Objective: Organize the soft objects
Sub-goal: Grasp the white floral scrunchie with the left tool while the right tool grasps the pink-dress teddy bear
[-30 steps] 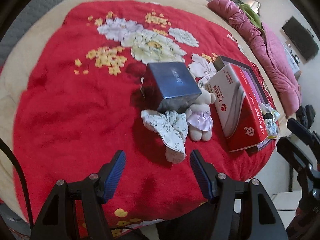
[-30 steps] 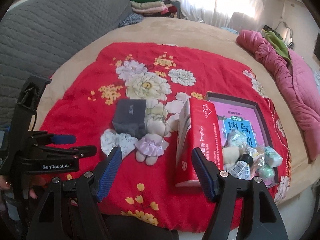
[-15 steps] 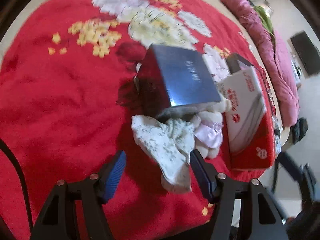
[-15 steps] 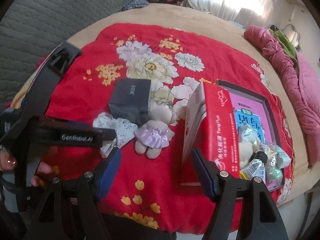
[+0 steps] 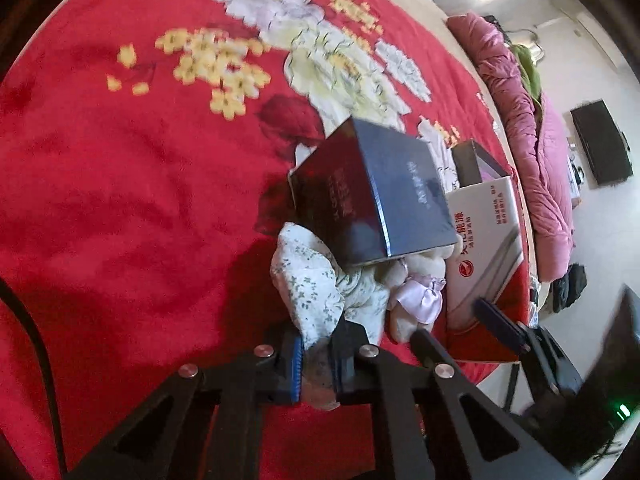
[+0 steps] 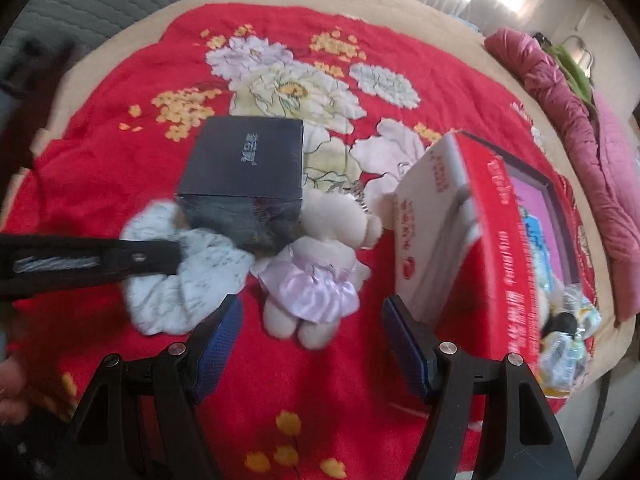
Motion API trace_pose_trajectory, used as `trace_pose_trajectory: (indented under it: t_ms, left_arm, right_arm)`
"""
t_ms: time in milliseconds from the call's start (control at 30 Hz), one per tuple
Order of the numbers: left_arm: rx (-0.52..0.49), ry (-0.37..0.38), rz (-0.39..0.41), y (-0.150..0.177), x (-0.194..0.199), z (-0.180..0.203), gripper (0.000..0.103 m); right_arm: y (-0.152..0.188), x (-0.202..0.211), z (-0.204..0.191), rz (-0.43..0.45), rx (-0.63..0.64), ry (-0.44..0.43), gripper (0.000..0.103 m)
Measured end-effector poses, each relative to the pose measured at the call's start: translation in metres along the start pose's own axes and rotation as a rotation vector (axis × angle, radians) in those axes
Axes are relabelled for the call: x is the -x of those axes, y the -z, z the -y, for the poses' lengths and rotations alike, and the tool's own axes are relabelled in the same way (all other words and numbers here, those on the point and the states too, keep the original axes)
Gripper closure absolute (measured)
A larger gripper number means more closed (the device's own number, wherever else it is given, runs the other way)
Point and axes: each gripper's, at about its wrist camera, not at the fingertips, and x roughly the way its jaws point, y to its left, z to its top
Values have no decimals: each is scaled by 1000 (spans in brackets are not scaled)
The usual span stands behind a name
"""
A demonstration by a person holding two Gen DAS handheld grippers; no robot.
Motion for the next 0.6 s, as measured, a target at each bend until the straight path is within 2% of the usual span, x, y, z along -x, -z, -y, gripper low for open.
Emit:
trace_pose_trajectory:
  t_ms: [133, 200, 333, 367, 533, 600]
  left_arm:
    - [-6, -23, 41, -1, 19, -6, 92]
    - [1, -12, 53, -1, 29, -13, 92]
    - [-18, -46, 56, 2, 36, -20, 92]
    - [-19, -47, 55, 3, 37, -21, 92]
    - [-37, -77, 58, 11, 36, -19, 92]
    - [-43, -78, 62, 13, 38, -15, 92]
  right_arm:
    - [-6, -21, -3, -39, 4, 52, 30]
    - [-8, -32, -2, -57, -2, 58, 30]
    - [-11, -50, -7, -71, -7, 62, 30]
    - [-11, -55, -7, -71, -20, 59, 32]
    - [-10, -51, 4, -45, -83, 8, 61]
    - [-7, -42, 4, -30, -75, -6, 63]
